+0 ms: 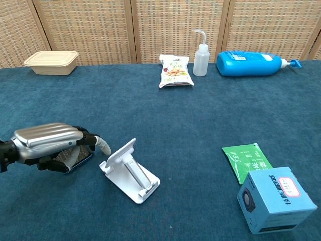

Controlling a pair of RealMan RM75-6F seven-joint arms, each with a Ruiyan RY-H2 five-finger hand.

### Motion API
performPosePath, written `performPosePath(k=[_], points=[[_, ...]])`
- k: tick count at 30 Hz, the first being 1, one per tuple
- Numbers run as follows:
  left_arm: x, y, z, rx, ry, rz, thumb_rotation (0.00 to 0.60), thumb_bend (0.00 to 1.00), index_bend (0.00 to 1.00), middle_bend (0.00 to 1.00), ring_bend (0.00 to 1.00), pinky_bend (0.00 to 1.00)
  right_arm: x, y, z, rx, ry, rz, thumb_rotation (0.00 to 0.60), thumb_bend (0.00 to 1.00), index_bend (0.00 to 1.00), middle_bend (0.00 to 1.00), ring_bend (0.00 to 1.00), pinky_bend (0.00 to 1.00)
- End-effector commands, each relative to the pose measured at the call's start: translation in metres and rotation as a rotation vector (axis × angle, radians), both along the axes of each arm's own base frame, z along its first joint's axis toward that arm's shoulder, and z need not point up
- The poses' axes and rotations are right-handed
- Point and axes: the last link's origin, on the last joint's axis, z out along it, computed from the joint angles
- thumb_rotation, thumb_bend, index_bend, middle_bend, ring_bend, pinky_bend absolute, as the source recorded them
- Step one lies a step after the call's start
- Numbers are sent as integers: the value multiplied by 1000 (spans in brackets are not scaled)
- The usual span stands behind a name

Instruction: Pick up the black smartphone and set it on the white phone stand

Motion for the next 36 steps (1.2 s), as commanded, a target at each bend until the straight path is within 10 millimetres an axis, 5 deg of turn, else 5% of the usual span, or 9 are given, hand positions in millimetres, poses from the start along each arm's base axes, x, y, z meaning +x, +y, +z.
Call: performPosePath(k=[1, 13, 30, 33, 36], points=[[-5, -3, 0, -8, 6, 4, 600, 1000, 232, 240, 264, 152, 0, 0, 0, 1, 0, -2, 600, 127, 0, 0, 0, 0], [-31, -15, 20, -56, 11, 36, 600, 1000, 255, 279, 273, 172, 0, 1, 0, 2, -2, 0, 600, 123, 0, 0, 0, 0], [-104, -33, 99, 48, -52, 128, 600, 1000, 269, 279, 274, 170, -1, -1, 1, 9, -16, -10, 600, 129, 0, 0, 0, 0], [-106, -26, 112, 113, -168, 218, 600, 1000, 221, 178, 183, 122, -1, -1, 1, 11, -18, -10, 600, 130, 0, 0, 0, 0], [-112, -8, 123, 170, -272, 420, 600, 1000, 58, 17, 33, 36, 0, -1, -1, 19, -16, -9, 600, 127, 0, 0, 0, 0]])
